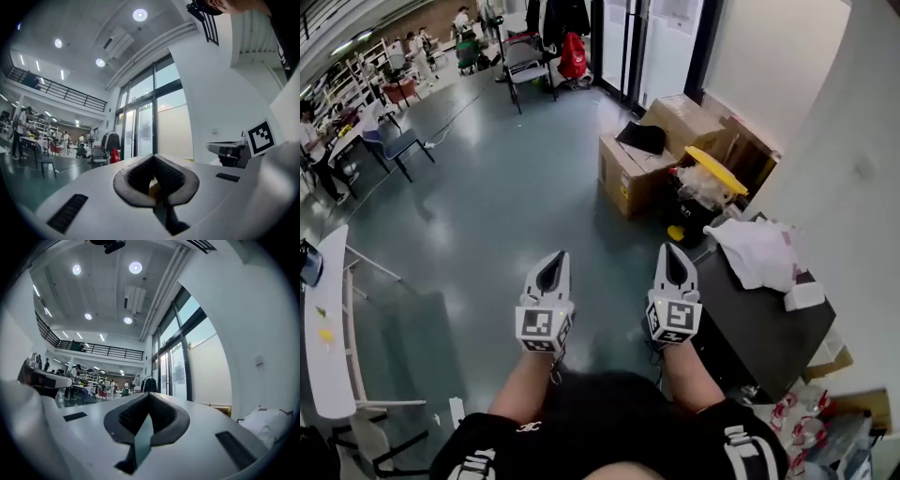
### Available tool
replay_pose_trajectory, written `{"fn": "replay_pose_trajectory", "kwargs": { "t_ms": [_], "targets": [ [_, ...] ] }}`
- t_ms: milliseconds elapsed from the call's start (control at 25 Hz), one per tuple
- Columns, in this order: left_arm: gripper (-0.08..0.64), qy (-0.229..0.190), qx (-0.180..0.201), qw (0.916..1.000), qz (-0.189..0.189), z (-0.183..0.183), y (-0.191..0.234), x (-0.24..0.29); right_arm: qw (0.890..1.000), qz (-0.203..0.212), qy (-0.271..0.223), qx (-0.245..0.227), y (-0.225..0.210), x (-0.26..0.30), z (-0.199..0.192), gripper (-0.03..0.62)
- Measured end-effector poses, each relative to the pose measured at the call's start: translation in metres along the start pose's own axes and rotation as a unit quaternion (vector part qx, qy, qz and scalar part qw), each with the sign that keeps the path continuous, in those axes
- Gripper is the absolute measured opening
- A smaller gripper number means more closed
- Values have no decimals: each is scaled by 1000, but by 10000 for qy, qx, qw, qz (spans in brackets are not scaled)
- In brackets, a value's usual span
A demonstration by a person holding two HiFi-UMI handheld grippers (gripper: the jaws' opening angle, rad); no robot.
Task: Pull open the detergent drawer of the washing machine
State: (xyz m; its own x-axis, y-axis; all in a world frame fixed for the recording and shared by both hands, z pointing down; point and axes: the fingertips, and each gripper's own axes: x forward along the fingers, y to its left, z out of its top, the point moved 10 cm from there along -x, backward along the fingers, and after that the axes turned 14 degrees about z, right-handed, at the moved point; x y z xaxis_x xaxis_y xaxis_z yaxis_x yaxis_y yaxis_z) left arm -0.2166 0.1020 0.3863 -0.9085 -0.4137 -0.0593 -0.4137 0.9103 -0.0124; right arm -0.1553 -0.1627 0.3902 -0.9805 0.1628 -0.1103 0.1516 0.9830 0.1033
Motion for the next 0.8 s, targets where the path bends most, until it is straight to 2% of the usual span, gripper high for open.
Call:
{"fn": "replay_pose_trajectory", "kwargs": {
  "t_ms": [200, 400, 560, 800],
  "targets": [
    [-8, -44, -18, 9967, -814, 2, -28, 34, 9967, -806, 86, -106, -24, -24, 4, 3],
    [-8, -21, -106, 9848, -1734, 6, -61, 66, 9860, -1630, 187, -291, -35, -55, 15, 3],
    [-8, -21, -119, 9654, -2605, -2, -103, 87, 9709, -2342, 346, -360, -48, -90, 12, 3],
    [-8, -45, -118, 9284, -3714, -7, -160, 98, 9390, -3382, 482, -400, -45, -139, 10, 3]
  ]
}}
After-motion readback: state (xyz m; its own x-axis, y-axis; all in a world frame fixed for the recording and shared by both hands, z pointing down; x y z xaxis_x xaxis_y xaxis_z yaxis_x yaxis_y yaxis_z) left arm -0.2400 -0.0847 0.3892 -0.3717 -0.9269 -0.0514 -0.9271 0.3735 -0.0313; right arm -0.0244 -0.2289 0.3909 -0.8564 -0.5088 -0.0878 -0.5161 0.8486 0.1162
